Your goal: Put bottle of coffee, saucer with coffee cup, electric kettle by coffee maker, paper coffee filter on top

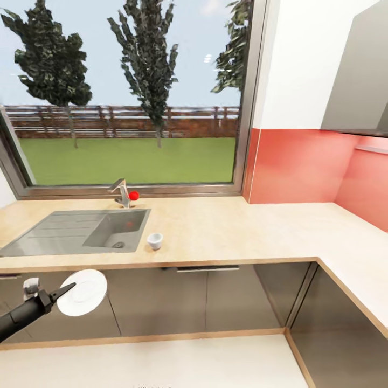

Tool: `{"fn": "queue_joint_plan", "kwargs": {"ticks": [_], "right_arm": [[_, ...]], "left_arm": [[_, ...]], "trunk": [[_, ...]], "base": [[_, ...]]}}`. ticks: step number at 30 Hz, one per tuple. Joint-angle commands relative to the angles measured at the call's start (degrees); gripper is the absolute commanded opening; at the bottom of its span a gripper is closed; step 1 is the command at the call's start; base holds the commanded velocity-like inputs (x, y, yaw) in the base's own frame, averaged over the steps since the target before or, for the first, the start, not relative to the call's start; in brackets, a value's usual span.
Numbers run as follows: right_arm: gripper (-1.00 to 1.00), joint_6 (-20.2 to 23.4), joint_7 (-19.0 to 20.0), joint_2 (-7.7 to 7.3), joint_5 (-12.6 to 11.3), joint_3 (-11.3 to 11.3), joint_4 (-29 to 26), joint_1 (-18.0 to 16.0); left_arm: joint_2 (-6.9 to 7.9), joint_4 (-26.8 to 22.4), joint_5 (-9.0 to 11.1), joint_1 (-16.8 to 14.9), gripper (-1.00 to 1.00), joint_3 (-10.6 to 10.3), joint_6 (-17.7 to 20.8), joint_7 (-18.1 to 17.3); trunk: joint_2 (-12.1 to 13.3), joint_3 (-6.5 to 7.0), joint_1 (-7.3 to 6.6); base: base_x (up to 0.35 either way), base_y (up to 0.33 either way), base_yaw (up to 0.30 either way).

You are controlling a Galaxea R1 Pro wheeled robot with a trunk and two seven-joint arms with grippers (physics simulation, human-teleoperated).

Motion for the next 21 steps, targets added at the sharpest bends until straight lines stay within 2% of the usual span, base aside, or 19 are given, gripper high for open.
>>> {"fn": "queue_joint_plan", "kwargs": {"ticks": [1, 6, 11, 21], "right_arm": [[1.0, 0.36, -0.23, 0.0, -0.44, 0.48, -0.13, -0.02], [1.0, 0.34, -0.23, 0.0, -0.44, 0.48, -0.13, -0.01], [1.0, 0.03, -0.16, 0.11, -0.55, 0.51, -0.13, -0.01], [1.0, -0.08, -0.09, 0.14, -0.61, 0.51, -0.13, -0.01]], "left_arm": [[0.02, 0.02, 0.08, -0.05, -1.0, 0.05, 0.4, -0.5], [0.12, 0.04, 0.01, -0.01, -1.0, 0.06, 0.38, -1.86], [0.7, 0.1, 0.0, -0.01, -1.0, 0.06, 0.4, -2.02], [0.86, 0.11, -0.01, -0.01, -1.0, 0.04, 0.38, -1.87]], "trunk": [[-0.13, -0.13, 0.04], [-0.13, -0.24, 0.04], [-0.13, -0.45, 0.04], [-0.13, -0.93, 0.04]], "base": [[0.0, 0.0, 0.27], [0.0, 0.0, 0.269], [0.0, 0.0, 0.257], [0.0, 0.0, 0.252]]}}
